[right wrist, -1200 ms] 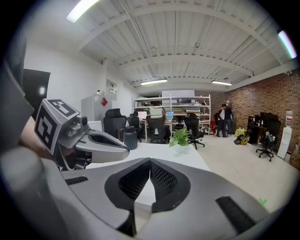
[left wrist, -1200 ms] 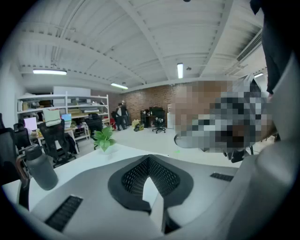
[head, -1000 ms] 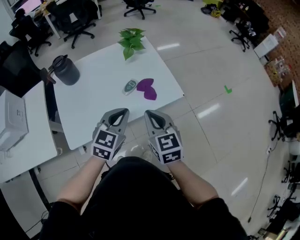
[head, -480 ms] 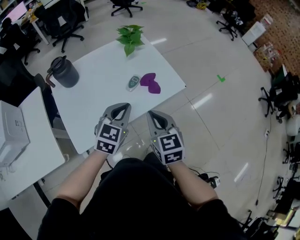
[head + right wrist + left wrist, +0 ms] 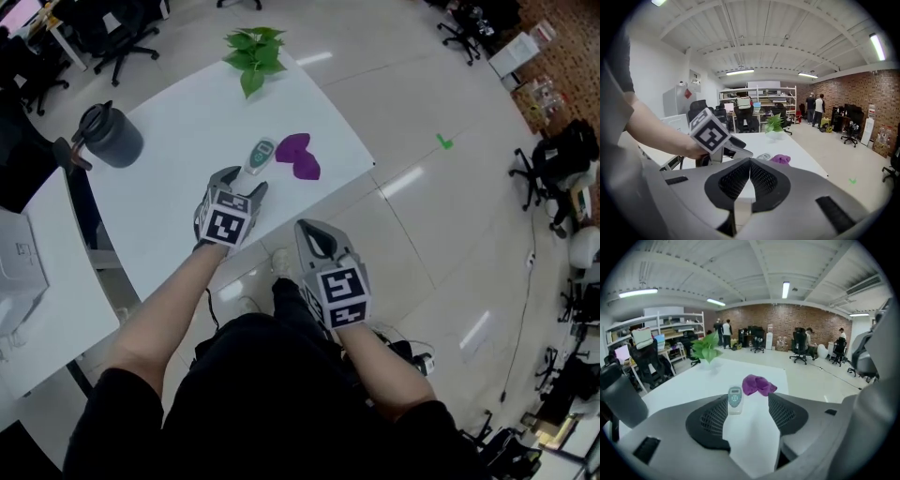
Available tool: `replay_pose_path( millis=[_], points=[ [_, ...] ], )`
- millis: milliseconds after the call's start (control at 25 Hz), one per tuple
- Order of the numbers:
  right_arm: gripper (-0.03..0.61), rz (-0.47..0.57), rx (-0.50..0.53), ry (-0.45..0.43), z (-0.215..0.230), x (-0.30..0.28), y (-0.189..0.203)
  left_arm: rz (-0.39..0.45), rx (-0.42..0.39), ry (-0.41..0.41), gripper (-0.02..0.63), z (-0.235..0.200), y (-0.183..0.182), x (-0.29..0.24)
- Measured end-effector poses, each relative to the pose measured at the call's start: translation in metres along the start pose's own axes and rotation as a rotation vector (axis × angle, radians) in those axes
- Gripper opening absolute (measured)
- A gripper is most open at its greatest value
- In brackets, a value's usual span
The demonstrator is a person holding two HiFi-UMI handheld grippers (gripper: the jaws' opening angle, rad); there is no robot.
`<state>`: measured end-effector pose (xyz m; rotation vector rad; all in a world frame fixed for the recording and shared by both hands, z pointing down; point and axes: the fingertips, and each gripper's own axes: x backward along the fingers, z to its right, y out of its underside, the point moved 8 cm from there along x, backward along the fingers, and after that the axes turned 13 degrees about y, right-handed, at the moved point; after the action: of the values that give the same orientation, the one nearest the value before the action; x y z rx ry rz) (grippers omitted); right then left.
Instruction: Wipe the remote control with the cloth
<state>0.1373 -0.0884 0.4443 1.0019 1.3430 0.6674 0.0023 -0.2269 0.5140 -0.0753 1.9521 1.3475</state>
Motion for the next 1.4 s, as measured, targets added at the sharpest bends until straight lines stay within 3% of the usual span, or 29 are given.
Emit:
replay_pose_path(
  millis=[240, 520, 640, 720, 880, 1120, 1400],
  points=[
    [0.017, -0.059, 0.000, -0.026, 0.040, -0.049, 0.012, -0.123, 0.093, -0.023, 0.325, -0.052, 0.023, -0.083],
    [0.017, -0.069, -0.011, -0.038, 0.073, -0.095, 0.007, -0.203, 0.175, -0.046, 0.325, -0.082, 0.032, -0.118],
    [0.017, -0.074, -0.009, -0.041, 0.077, -0.107, 0.008, -0.199, 0.192, -0.037, 0.322, -0.081, 0.038, -0.126],
    [0.018, -0.080, -0.008, -0.042, 0.079, -0.114, 0.008, -0.189, 0.198, -0.029, 0.247, -0.079, 0.041, -0.130],
    [0.034, -0.098, 0.024, -0.012, 0.090, -0.139, 0.015, -0.183, 0.191, -0.029, 0.244, -0.075, 0.041, -0.125],
    [0.218, -0.195, 0.116, -0.032, 0.090, -0.199, 0.019, -0.129, 0.165, -0.060, 0.241, -0.063, 0.030, -0.091],
    [0.259, -0.343, 0.222, -0.047, 0.084, -0.261, 0.046, -0.086, 0.132, -0.093, 0.241, -0.037, 0.022, -0.044]
  ],
)
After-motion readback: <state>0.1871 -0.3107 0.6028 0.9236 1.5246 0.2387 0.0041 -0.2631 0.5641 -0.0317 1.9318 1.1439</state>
